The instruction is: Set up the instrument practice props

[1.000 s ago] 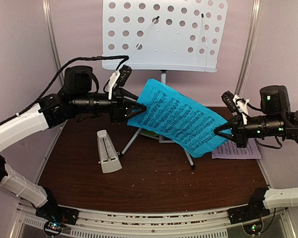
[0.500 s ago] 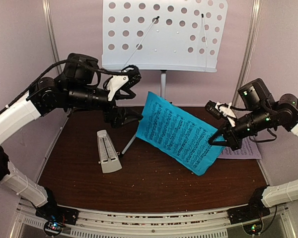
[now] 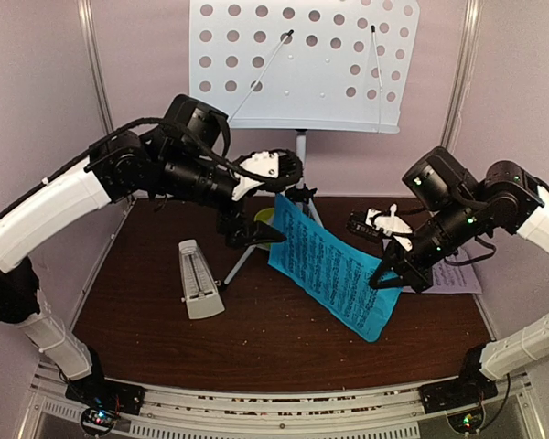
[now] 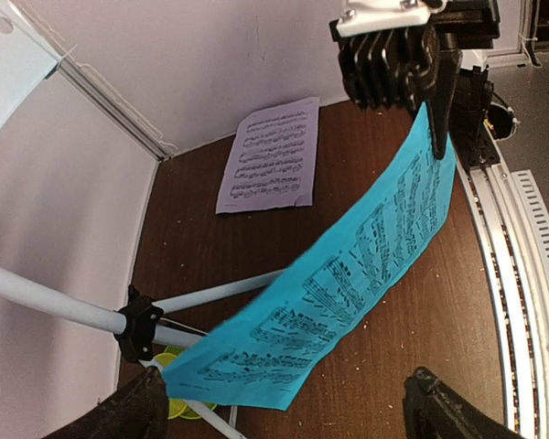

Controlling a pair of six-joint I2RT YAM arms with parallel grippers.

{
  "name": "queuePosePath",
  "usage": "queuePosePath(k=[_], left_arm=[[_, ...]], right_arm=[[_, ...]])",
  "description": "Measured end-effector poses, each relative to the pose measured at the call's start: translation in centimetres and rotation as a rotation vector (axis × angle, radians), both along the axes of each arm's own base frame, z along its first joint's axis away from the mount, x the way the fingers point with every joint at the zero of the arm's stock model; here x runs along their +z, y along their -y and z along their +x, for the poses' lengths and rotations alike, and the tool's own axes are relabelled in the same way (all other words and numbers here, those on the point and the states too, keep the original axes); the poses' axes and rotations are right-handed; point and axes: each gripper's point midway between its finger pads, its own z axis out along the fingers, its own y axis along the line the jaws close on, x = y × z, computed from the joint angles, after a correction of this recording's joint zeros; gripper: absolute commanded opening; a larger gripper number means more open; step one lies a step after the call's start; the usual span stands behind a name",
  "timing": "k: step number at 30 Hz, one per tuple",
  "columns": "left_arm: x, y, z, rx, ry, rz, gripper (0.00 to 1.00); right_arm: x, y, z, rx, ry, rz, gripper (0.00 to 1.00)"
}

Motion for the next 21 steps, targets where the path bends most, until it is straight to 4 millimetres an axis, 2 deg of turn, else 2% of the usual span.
queuePosePath(k=[5, 10, 14, 15, 18, 21], left_arm=[[0.1, 1.2, -0.8, -0.075, 0.032, 0.018, 0.91], [-2.9, 2.2, -1.2, -0.12, -0.003, 0.09, 0.85], [-5.0, 2.3, -1.3, -0.136, -0.017, 0.156, 0.7], [-5.3, 2.3, -1.4, -0.141, -0.02, 0.166, 0.63], [-5.6, 2.1, -1.9, -0.151, -0.03, 0.183, 0.46], [-5.8, 2.1, -2.3, -0.162, -0.034, 0.19, 0.37]], right_arm=[[0.1, -0.8, -0.6, 0.044, 0.02, -0.042, 0.0], [0.2, -1.3, -0.8, 0.069, 0.053, -0.08, 0.0], [0.4, -1.6, -0.6, 0.07, 0.078, -0.104, 0.0], [0.4, -1.5, -0.6, 0.069, 0.084, -0.109, 0.0], [0.5, -1.3, -0.2, 0.056, 0.102, -0.125, 0.0], [0.5, -1.1, 0.1, 0.044, 0.113, -0.142, 0.0]])
